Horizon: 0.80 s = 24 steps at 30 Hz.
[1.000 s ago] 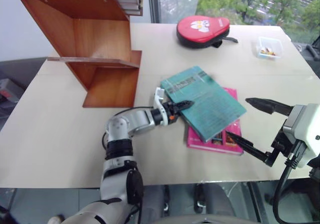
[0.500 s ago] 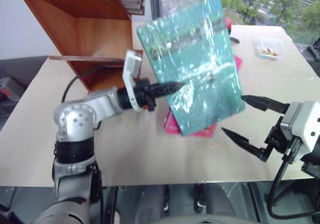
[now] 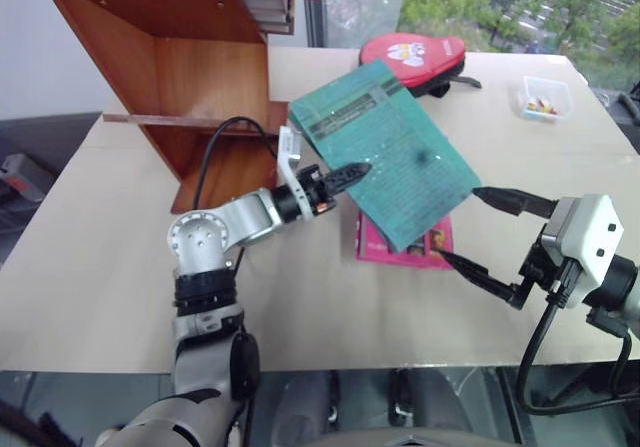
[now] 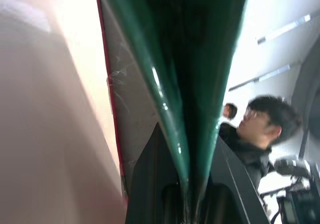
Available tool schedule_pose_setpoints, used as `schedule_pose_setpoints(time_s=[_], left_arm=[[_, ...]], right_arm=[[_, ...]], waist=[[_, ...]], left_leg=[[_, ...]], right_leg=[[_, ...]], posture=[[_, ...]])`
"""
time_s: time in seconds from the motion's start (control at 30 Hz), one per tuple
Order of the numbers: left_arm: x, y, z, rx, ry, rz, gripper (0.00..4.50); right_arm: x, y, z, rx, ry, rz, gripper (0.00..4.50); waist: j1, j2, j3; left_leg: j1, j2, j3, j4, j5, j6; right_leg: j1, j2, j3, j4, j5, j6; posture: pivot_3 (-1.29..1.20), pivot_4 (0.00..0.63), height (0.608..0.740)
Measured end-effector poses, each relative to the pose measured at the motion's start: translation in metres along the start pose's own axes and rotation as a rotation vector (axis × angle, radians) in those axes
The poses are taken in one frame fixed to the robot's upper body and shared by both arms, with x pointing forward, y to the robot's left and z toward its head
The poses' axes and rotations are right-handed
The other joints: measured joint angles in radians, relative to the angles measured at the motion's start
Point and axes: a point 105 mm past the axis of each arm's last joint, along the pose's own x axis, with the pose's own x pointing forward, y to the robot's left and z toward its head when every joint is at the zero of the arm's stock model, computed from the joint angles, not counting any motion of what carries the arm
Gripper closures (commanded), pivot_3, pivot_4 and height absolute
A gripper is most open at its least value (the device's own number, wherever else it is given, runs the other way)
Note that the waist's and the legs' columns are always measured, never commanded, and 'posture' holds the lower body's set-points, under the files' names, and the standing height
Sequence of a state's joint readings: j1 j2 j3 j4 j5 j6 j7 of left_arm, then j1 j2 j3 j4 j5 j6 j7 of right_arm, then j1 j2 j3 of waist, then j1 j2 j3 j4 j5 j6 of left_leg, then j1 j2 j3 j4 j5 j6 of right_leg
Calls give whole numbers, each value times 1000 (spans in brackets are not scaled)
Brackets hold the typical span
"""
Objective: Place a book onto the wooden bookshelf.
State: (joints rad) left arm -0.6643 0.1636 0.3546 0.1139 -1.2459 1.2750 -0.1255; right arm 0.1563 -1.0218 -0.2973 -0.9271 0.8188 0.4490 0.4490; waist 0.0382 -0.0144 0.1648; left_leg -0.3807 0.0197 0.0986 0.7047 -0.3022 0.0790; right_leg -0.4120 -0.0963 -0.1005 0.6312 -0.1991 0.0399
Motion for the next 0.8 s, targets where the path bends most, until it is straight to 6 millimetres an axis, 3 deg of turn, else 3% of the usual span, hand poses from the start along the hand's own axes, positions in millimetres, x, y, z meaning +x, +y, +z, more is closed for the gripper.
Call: schedule_pose_setpoints(time_s=[0.17,0.23,0.3,0.37,0.43,0.5,0.53,0.73,0.8], left_arm=[[17,8,-8,-95,19,14,4428],[33,14,-17,-156,51,29,4428],[46,26,-31,-235,80,60,4428],[50,44,-57,-344,115,99,4428],[53,44,-66,-384,122,81,4428],[52,44,-67,-380,133,83,4428],[50,44,-66,-376,135,84,3668],[40,48,-70,-332,161,126,1546],[36,48,-69,-322,158,129,1546]], right_arm=[[-2,0,1,-6,9,-19,0],[-2,0,1,-8,15,-28,0],[-3,1,1,-13,19,-30,0],[-3,3,2,-12,19,-31,0],[-5,2,0,-7,37,-43,0],[-5,3,3,-22,29,-43,0],[-5,4,3,-18,31,-39,0],[-5,6,1,0,39,-38,0],[-5,6,1,3,44,-35,0]], waist=[[4,10,-13],[8,11,-20],[9,13,-25],[3,13,-25],[2,-2,-18],[3,-3,-18],[2,-3,-18],[0,-3,-17],[-1,-3,-17]], left_leg=[[1,-2,0,0,0,1],[1,-3,-1,0,-1,2],[1,-3,-1,0,-2,3],[-1,-3,-1,0,-2,4],[-5,-1,-5,0,-2,3],[-5,-1,-6,0,-2,3],[-6,-1,-6,0,-2,3],[-6,-2,-6,0,-2,3],[-6,-1,-7,0,-2,3]], right_leg=[[1,-1,0,0,0,0],[1,-1,-1,0,0,0],[3,-1,-3,-3,-1,-2],[1,-1,-2,-3,-1,-1],[-1,0,-5,-4,2,-4],[0,-1,-6,-5,2,-4],[-1,-1,-6,-5,2,-4],[-1,-1,-6,-6,2,-4],[-1,-1,-6,-6,2,-4]], posture=[[0,150,740],[0,150,740],[0,150,740],[0,150,740],[0,150,740],[0,150,740],[0,150,740],[0,150,740],[0,150,740]])
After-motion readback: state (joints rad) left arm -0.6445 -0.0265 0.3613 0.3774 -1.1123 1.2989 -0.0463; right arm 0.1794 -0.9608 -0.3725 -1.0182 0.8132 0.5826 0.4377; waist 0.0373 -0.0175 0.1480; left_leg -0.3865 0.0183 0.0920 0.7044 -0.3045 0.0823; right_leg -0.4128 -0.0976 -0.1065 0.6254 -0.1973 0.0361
